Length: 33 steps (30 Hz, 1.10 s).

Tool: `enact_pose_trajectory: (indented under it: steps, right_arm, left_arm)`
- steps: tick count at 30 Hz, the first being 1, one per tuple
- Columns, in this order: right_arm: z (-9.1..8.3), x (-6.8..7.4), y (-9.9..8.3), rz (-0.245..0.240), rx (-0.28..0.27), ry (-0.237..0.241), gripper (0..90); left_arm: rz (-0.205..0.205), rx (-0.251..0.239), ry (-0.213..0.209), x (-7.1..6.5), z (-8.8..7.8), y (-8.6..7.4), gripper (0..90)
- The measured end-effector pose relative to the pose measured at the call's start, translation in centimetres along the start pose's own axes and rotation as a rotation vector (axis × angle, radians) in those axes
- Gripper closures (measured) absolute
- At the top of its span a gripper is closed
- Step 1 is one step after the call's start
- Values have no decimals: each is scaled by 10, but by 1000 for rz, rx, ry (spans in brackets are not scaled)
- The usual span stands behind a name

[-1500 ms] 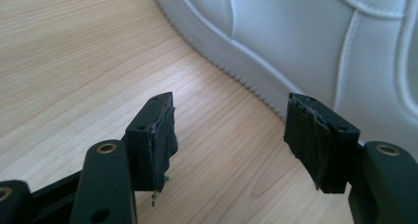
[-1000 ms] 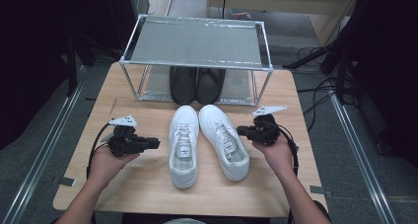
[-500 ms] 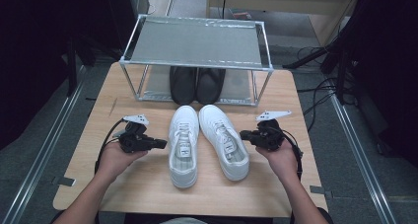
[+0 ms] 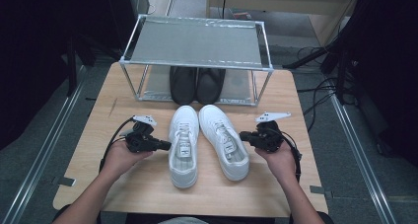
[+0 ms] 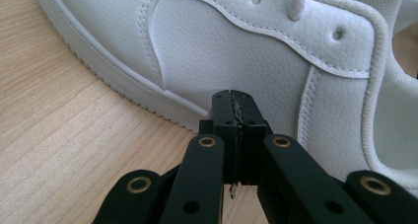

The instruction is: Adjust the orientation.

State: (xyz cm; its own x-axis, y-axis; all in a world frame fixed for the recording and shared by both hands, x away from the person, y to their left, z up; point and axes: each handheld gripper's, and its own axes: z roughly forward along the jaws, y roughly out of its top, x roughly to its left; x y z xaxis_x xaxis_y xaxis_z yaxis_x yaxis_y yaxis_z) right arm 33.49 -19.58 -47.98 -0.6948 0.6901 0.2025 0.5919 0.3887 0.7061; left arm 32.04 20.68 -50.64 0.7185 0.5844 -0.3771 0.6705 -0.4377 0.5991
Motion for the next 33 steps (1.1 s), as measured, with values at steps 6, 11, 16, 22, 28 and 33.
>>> enact_pose_trajectory:
  steps: [6,11,16,22,28,33]
  right_arm:
    - [0,0,0,-1,1,0,858]
    - [1,0,0,1,3,-2,859]
    - [-5,-1,1,20,-23,17,858]
    - [-15,6,0,0,-34,48,870]
    - [-23,13,-6,-37,-22,84,867]
    - [-20,11,-6,-31,-15,82,871]
  left_arm:
    - [30,11,-10,-7,5,2,900]
    - [33,14,-22,-9,7,2,900]
    - [25,7,-21,-9,7,1,900]
    - [24,5,-21,-9,7,1,900]
    - [23,5,-20,-9,8,1,900]
    - [18,4,-23,-9,8,1,900]
